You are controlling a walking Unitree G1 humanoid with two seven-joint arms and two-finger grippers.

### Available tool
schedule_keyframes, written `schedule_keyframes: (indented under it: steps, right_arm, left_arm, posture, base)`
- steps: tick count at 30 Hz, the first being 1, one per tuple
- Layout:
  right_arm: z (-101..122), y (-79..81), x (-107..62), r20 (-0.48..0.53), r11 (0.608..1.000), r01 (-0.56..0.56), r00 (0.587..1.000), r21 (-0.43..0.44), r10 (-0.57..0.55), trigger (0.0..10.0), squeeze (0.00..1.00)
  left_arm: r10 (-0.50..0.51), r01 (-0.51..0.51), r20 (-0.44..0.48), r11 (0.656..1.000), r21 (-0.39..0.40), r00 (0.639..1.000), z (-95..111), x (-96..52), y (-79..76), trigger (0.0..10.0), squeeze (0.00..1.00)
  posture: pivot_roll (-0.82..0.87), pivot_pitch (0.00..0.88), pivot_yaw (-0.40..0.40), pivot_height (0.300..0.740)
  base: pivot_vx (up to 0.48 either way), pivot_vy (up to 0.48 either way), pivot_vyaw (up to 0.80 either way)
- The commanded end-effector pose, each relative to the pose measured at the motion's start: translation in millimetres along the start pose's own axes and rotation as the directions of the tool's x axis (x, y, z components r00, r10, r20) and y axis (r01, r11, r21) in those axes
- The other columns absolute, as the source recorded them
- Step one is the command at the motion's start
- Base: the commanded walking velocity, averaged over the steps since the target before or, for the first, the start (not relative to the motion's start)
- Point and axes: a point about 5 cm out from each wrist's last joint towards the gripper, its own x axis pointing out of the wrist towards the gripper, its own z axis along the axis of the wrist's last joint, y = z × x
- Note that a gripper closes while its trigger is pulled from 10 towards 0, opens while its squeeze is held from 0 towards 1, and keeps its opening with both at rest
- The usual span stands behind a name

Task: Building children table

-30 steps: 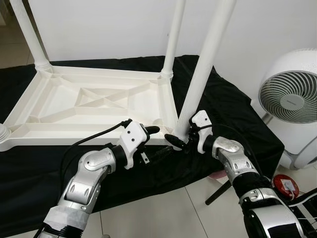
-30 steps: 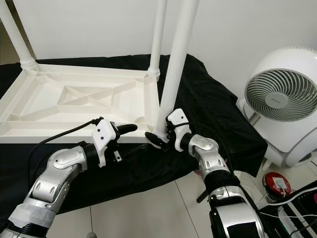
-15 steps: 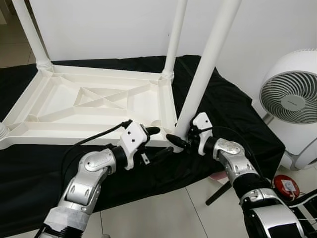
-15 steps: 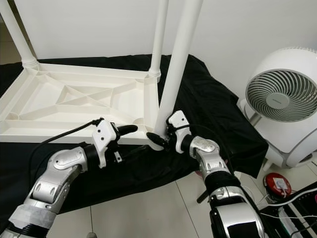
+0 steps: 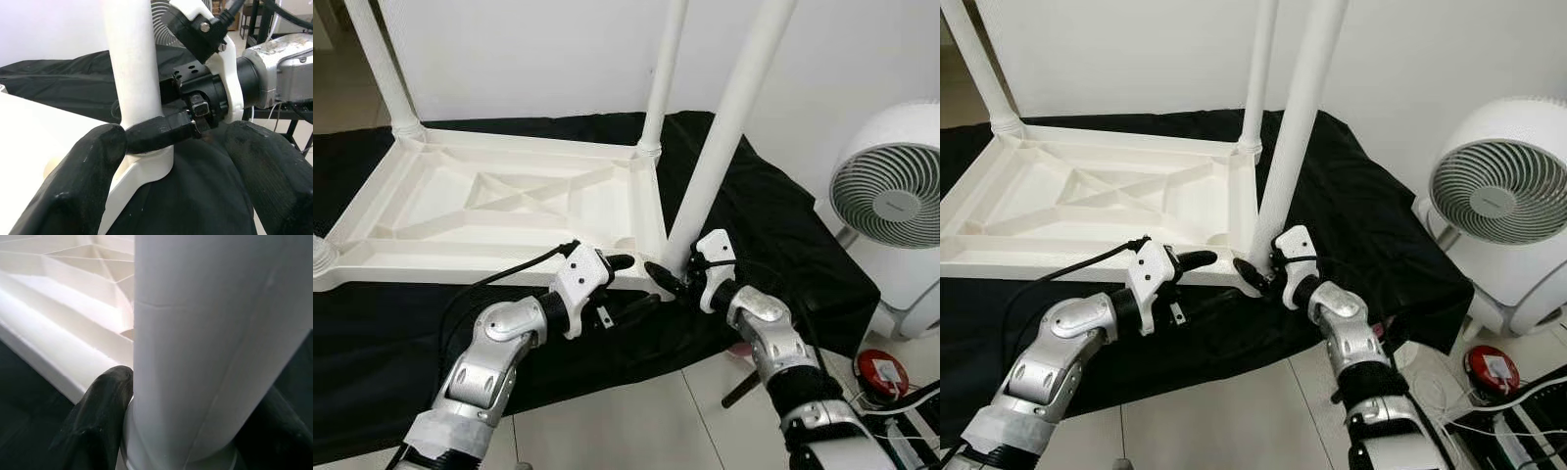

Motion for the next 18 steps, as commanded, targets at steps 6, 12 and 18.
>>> schedule_keyframes:
  steps: [6,12,18]
  right_arm:
    - [-2.9,10.1,-6.5,0.004,0.975,0.212,0.977,0.061,-0.213,10.0,0.00]
    - [0.4,21.3,-9.7,-0.020,0.908,0.411,0.912,0.076,-0.411,10.0,0.00]
    - [4.8,27.3,-10.2,-0.022,0.908,0.413,0.911,0.073,-0.412,10.0,0.00]
  left_arm:
    - [0.048,-0.048,-0.021,0.999,0.006,0.999,-3.6,-3.5,1.2,10.0,0.00]
    - [0.056,-0.056,-0.025,0.998,0.007,0.998,-3.8,-5.5,0.5,10.0,0.00]
    - [0.059,-0.058,-0.025,0.998,0.006,0.998,-3.8,-6.2,0.0,10.0,0.00]
  posture:
    - [0.00,0.000,-0.076,0.740]
    - [0.01,0.000,-0.091,0.740]
    - [0.01,0.000,-0.088,0.740]
  base:
    - [0.000,0.000,0.00]
    - [0.000,0.000,0.00]
    - [0.000,0.000,0.00]
